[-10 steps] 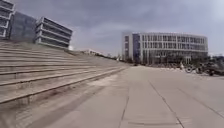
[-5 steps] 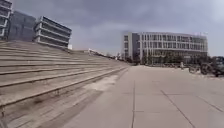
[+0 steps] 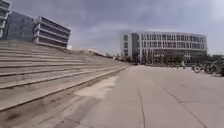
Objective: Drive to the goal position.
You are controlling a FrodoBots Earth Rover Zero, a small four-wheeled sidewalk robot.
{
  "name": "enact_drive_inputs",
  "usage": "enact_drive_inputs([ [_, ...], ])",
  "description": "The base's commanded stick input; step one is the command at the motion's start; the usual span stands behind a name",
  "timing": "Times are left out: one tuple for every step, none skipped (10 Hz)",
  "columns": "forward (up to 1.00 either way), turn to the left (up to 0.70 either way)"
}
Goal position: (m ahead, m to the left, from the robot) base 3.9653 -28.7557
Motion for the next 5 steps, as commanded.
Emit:
enact_drive_inputs([
  [1.00,-0.31],
  [1.00,-0.40],
  [1.00,-0.40],
  [1.00,-0.40],
  [1.00,-0.40],
])
